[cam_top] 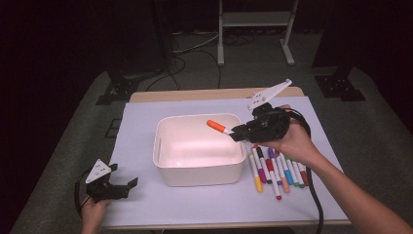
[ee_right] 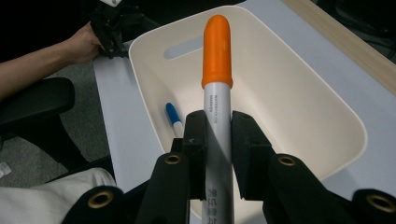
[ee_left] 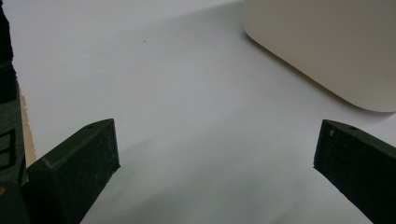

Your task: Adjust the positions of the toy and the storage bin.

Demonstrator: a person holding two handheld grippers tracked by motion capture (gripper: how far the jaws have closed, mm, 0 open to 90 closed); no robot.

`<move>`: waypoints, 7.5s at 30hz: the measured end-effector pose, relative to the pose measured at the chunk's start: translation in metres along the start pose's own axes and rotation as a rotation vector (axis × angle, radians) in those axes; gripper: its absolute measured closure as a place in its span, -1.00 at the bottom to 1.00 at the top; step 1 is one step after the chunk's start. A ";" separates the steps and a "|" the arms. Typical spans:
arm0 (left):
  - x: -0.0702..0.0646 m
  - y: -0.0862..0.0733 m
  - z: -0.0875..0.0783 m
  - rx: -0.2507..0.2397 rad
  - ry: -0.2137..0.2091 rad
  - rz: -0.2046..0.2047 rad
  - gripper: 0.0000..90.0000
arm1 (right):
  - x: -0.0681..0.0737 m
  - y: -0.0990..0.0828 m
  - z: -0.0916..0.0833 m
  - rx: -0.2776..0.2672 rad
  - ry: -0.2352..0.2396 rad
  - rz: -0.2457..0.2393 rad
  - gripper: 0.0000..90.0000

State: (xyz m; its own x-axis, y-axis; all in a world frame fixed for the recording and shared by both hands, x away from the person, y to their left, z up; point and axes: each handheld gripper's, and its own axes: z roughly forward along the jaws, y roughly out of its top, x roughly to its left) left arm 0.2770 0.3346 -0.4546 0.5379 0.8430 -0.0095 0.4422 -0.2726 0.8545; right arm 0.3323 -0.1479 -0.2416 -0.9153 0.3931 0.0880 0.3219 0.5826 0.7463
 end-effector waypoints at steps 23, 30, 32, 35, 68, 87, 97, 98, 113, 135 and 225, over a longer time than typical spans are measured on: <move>0.000 0.000 -0.001 -0.002 -0.004 0.003 -1.00 | 0.009 0.027 0.060 0.068 0.113 -0.074 0.68; 0.000 0.000 -0.001 -0.004 -0.006 0.003 -1.00 | 0.009 0.029 0.076 0.088 0.142 -0.093 0.68; 0.000 0.000 -0.001 -0.003 -0.006 0.004 -1.00 | 0.008 0.030 0.080 0.095 0.147 -0.103 0.68; 0.000 0.000 0.000 -0.002 -0.007 0.002 -1.00 | 0.008 0.030 0.086 0.104 0.154 -0.110 0.68; 0.001 0.000 0.000 -0.007 -0.017 -0.007 -1.00 | 0.009 0.030 0.163 0.223 0.229 -0.176 0.68; 0.002 0.000 0.000 -0.006 -0.018 -0.006 -1.00 | 0.012 0.026 0.181 0.283 0.248 -0.186 0.68; 0.002 0.000 0.000 -0.007 -0.020 -0.010 -1.00 | 0.013 0.025 0.179 0.291 0.238 -0.185 0.55; 0.002 0.000 0.000 -0.007 -0.019 -0.008 -1.00 | 0.013 0.026 0.177 0.284 0.237 -0.187 0.55; 0.001 0.000 0.000 -0.004 -0.015 -0.003 -1.00 | -0.004 0.006 0.099 0.140 0.171 -0.138 0.37; 0.000 0.000 -0.001 -0.006 -0.009 0.003 -1.00 | -0.052 -0.090 -0.021 0.012 -0.015 0.062 0.32; -0.002 -0.001 -0.002 -0.022 0.001 0.018 -1.00 | -0.084 -0.219 -0.049 0.034 -0.295 0.395 0.68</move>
State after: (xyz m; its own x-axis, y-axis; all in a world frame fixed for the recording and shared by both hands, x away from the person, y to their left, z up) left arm 0.2743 0.3344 -0.4544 0.5449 0.8385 0.0060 0.4165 -0.2768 0.8659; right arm 0.3265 -0.3432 -0.3800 -0.6156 0.7705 0.1653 0.6425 0.3693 0.6715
